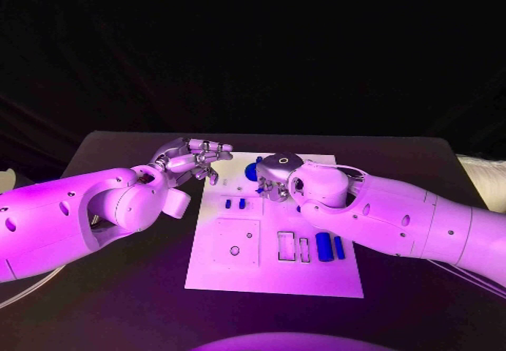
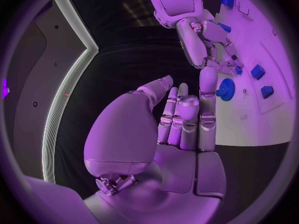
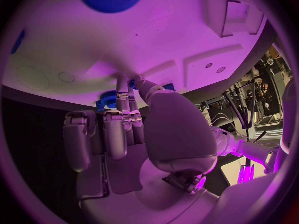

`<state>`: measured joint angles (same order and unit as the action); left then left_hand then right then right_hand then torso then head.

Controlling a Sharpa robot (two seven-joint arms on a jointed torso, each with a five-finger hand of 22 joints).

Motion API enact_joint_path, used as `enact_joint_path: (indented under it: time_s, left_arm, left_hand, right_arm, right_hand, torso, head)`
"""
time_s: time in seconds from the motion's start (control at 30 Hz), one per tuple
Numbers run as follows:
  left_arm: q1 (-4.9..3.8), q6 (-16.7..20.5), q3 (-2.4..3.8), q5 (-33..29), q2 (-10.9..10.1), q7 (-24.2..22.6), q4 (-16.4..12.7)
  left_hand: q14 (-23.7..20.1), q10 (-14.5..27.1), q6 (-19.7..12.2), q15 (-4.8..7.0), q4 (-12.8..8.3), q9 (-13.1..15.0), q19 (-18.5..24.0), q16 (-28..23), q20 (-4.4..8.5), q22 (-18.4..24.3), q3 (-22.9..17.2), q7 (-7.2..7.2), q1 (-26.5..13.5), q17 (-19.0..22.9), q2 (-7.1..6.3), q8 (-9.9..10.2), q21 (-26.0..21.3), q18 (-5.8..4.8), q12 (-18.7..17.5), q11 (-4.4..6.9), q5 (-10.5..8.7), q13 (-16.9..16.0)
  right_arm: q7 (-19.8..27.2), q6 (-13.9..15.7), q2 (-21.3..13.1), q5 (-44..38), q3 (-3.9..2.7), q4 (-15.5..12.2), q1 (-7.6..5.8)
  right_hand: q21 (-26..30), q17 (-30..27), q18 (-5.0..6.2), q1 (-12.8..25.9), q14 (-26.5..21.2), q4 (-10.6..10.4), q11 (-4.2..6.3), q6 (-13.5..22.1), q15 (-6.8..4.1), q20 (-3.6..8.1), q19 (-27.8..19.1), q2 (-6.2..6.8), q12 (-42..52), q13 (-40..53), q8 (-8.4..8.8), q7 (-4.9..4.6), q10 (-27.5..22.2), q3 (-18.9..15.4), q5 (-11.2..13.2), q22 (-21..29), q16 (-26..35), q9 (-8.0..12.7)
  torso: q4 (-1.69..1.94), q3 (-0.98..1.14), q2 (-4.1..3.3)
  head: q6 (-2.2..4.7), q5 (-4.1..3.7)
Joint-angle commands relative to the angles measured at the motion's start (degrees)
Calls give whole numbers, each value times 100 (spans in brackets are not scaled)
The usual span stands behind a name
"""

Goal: Assemble the parts on the task board

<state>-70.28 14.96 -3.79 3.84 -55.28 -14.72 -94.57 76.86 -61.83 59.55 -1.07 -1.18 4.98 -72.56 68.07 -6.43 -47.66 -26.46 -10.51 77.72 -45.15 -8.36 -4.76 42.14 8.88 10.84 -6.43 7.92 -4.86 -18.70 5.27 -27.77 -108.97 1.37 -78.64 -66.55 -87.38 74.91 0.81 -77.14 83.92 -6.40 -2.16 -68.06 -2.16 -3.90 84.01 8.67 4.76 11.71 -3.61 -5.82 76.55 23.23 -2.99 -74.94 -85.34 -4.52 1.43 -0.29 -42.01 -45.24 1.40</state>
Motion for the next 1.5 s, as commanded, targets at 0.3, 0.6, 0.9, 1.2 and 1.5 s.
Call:
enact_joint_path:
  time_s: [0.3,0.6,0.9,1.2,1.5]
  left_arm:
    - [-4,-75,2,23,13,-9,-28]
    - [-4,-69,2,23,11,-5,-32]
    - [-4,-64,2,23,10,5,-31]
    - [-4,-69,2,23,15,13,-26]
    - [-4,-67,2,23,16,17,-23]
  left_hand:
    - [-23,39,-40,-13,-9,-10,9,16,-31,18,29,-16,11,16,45,-5,-41,101,25,-6,4,8]
    - [-23,39,-40,-13,-9,-10,9,16,-31,18,29,-16,11,16,45,-5,-41,101,25,-6,4,8]
    - [-26,48,-46,-15,-14,-13,10,16,-32,19,27,-17,19,20,49,-5,-44,100,31,-8,5,9]
    - [-26,48,-46,-15,-14,-13,10,16,-32,19,27,-17,19,20,49,-5,-44,100,31,-8,5,9]
    - [-26,48,-46,-15,-14,-13,10,16,-32,19,27,-17,19,20,49,-5,-44,100,31,-8,5,9]
  right_arm:
    - [-90,-394,0,-68,27,54,16]
    - [-155,-535,-15,-104,35,67,18]
    - [-137,-442,-34,-84,37,96,18]
    - [-55,-238,-39,-3,38,70,18]
    - [-27,-173,-78,22,39,23,18]
  right_hand:
    - [33,928,24,-149,484,112,25,47,-7,8,373,53,62,58,-15,0,-69,-63,22,-1148,-39,8]
    - [33,919,24,-183,481,144,21,59,-5,8,373,64,67,75,-12,-6,-92,-82,22,-1149,-32,13]
    - [36,914,24,-148,478,120,-29,229,29,-10,372,42,28,91,25,-56,-239,-135,23,-1148,-28,58]
    - [39,902,25,-95,475,73,-72,647,60,-42,371,84,-13,87,21,-99,-388,-206,23,-1146,-18,91]
    - [43,896,26,-73,473,54,-85,687,74,-53,368,104,-13,87,10,-115,-409,-236,22,-1142,-13,84]
  torso:
    - [6,-1,0]
    - [2,-2,1]
    - [0,-2,3]
    - [2,-5,2]
    - [4,-2,-1]
  head:
    - [-28,-6]
    - [-38,-8]
    - [-35,-7]
    - [-34,-11]
    - [-38,-13]
